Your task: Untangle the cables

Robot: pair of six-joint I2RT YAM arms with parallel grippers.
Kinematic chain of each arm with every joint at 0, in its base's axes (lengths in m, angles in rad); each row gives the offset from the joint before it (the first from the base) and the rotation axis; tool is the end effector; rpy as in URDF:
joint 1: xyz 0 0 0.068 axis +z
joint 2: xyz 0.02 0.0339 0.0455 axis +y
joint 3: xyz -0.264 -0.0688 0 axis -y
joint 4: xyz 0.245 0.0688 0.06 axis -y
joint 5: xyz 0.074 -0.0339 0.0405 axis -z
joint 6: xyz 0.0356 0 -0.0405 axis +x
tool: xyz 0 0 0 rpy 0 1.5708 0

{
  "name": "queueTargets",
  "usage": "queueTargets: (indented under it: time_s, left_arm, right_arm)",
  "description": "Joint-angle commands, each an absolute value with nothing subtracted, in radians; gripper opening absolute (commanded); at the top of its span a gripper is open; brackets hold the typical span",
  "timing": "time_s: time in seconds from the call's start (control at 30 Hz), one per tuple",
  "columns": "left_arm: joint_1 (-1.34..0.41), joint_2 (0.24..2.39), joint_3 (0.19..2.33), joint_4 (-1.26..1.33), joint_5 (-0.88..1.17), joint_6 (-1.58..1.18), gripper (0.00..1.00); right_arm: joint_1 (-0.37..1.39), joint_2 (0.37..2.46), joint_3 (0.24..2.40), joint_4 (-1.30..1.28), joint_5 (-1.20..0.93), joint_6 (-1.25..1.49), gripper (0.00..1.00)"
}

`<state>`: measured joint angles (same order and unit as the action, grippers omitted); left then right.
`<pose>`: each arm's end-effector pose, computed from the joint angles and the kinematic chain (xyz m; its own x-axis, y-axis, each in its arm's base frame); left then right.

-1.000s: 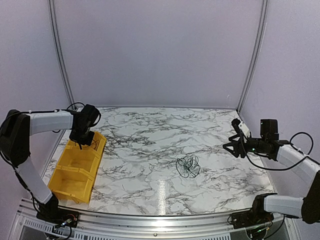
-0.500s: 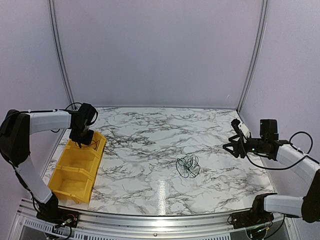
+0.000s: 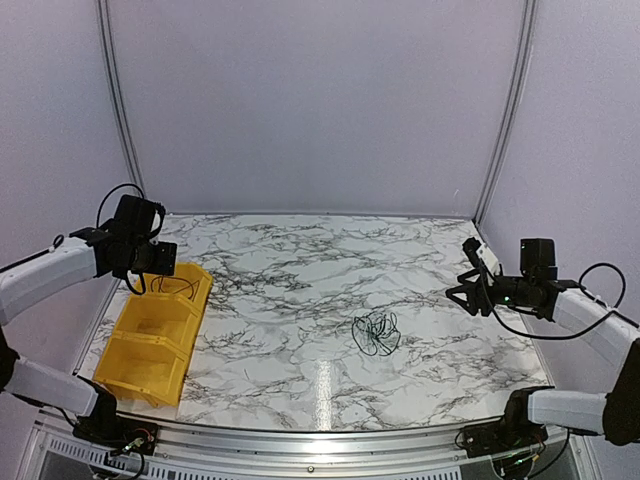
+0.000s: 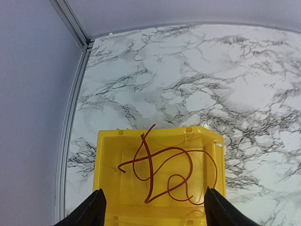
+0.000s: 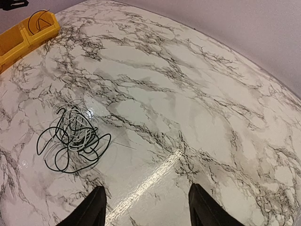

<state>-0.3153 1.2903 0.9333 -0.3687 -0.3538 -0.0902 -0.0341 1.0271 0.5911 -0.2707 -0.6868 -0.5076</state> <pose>0.2679 -0.0744 0.2665 -0.6324 0.1174 -0.7657 -0.0125 0.9868 0.1616 0.2087 0.0155 0.2244 -0.3457 -0.3643 -0.8647 -0.7136 0.7005 -0.0099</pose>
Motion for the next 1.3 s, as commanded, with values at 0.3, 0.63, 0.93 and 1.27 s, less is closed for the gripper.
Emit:
queueTargets:
  time_s: [0.3, 0.63, 0.93, 1.27]
  left_arm:
    - [-0.461, 0.944, 0.719, -0.032, -0.152, 0.008, 0.76]
    - [-0.704, 0.954, 0.708, -0.030, -0.150, -0.050, 0.65]
    - [-0.826, 0.963, 0.579, 0.020, -0.154, -0.358, 0.55]
    - [-0.905, 1.361, 0.732, 0.161, -0.085, -0.485, 0.53]
  right_arm:
    - [-0.077, 0.994, 0.610, -0.290, -0.716, -0.530, 0.60]
    - [-0.077, 0.947, 0.603, -0.296, -0.766, -0.536, 0.57]
    - [-0.009, 1.011, 0.617, -0.296, -0.774, -0.541, 0.41]
    - [0.174, 1.239, 0.781, -0.379, -0.657, -0.617, 0.32]
